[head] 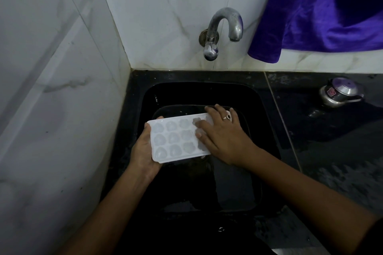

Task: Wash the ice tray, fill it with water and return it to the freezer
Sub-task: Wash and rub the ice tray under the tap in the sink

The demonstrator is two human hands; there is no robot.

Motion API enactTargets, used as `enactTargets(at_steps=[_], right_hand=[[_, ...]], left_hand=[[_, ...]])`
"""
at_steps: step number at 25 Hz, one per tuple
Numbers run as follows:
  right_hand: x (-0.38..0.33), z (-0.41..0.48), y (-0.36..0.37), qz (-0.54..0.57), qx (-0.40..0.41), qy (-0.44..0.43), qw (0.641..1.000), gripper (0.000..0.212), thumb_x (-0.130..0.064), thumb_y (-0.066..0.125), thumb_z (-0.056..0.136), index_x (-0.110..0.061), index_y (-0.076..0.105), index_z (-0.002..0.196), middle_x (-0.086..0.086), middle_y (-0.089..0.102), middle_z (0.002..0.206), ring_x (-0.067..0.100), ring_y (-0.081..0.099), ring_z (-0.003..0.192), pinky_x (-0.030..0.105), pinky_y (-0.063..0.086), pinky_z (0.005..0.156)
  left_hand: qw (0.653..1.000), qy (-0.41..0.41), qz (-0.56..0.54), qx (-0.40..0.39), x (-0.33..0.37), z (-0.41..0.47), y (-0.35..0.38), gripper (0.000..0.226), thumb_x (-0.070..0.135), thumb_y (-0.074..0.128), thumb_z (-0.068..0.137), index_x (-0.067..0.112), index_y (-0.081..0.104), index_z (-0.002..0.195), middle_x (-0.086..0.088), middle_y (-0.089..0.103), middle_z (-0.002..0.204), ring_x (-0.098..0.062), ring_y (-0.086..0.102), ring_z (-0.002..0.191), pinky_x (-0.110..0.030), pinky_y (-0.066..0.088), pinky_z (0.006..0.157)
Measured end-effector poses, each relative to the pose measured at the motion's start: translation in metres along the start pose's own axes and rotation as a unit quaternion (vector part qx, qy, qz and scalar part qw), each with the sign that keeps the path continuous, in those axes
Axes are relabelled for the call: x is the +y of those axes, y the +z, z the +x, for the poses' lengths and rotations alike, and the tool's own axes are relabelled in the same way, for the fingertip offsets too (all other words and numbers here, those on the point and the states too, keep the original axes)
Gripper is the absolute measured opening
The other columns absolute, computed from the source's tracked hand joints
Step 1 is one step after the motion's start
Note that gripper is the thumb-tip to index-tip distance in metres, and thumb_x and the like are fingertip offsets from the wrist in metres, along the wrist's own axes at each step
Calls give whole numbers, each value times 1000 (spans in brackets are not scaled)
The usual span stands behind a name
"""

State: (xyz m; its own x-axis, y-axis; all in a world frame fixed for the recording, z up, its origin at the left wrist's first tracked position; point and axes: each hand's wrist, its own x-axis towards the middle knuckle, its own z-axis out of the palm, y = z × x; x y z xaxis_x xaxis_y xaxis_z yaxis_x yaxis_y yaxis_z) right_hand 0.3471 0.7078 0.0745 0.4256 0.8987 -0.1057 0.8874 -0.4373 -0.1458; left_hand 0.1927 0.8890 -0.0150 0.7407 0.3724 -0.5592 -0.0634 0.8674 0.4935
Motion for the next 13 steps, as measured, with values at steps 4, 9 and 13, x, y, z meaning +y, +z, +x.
enactTargets(at_steps=[4, 9, 13], right_hand=[[-7, 5, -1, 10, 3, 30, 999, 65, -62, 12, 100, -25, 52, 137, 14, 26, 167, 38, 15, 156, 64, 8, 124], [1, 0, -1, 8, 6, 25, 1000, 52, -57, 20, 106, -32, 51, 140, 14, 26, 167, 39, 15, 156, 66, 8, 123], [-7, -3, 3, -4, 5, 9, 1000, 67, -60, 12, 101, -23, 50, 142, 15, 27, 166, 39, 17, 155, 65, 10, 123]], left_hand=[[1000, -4, 9, -1, -8, -1, 6, 66, 57, 51, 105, 18, 45, 157, -24, 51, 155, -48, 50, 142, -69, 35, 117], [1000, 3, 4, -6, -6, -3, 3, 74, 57, 57, 103, 12, 39, 160, -26, 45, 158, -51, 45, 144, -71, 31, 118], [999, 19, 23, 18, -8, -6, 7, 70, 57, 53, 104, 14, 42, 158, -25, 50, 156, -49, 49, 142, -70, 34, 117]])
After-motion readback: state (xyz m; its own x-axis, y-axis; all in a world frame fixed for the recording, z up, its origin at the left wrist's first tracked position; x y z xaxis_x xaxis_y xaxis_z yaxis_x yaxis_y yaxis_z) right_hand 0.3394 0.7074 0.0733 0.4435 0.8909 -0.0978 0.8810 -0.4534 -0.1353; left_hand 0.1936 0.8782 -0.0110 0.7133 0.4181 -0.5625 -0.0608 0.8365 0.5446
